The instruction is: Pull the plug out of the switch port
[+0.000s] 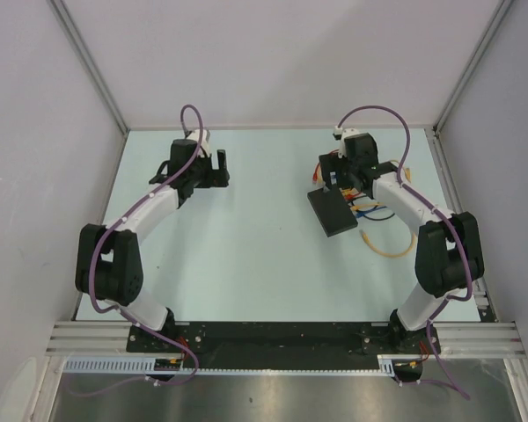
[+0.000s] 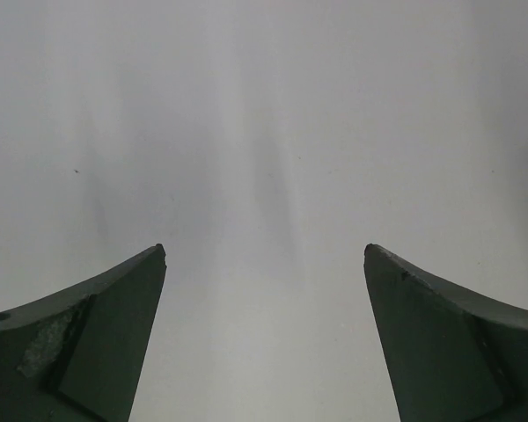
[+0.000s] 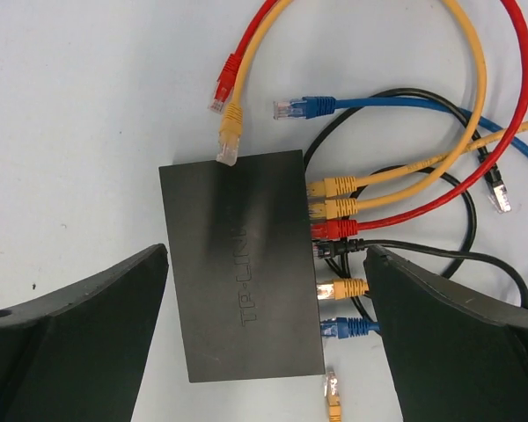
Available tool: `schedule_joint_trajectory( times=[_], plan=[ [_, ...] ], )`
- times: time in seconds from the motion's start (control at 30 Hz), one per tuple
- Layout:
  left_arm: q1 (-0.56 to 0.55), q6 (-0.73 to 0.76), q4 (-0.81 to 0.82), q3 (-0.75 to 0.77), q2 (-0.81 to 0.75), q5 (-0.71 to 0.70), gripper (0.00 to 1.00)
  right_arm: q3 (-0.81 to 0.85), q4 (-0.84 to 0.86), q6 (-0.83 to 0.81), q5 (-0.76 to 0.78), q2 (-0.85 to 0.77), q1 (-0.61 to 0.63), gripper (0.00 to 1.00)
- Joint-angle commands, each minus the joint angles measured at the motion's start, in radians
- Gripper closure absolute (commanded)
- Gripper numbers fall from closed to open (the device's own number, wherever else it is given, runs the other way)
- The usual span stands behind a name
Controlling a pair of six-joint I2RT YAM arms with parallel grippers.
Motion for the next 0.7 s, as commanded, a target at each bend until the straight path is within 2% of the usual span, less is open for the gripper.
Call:
schedule_joint_trajectory(
  times=[0.0,0.07,0.2,0.3,0.67],
  plan=[
    [-0.014,-0.015,0.040,-0.004,-0.045,0.034,0.00,0.038,0.019,-0.009,-0.001,-0.007,-0.001,0.00],
    [-0.014,-0.010,0.038,0.002,-0.040,0.036,0.00,0.040,0.007,-0.137,-0.092,-0.020,-0.001,0.00],
    [-0.014,-0.019,0.046,0.018,-0.022,0.042,0.00,0.040,-0.078,-0.271,-0.216,-0.035,-0.011,0.00],
    [-0.017,0.001,0.046,0.042,0.000,0.093,0.02,0.040,-0.130,-0.274,-0.269,-0.038,-0.060,0.02],
    [-0.017,-0.005,0.064,0.074,0.029,0.100,0.06,0.040,-0.303,-0.349,-0.334,-0.075,-0.246,0.12]
  ],
)
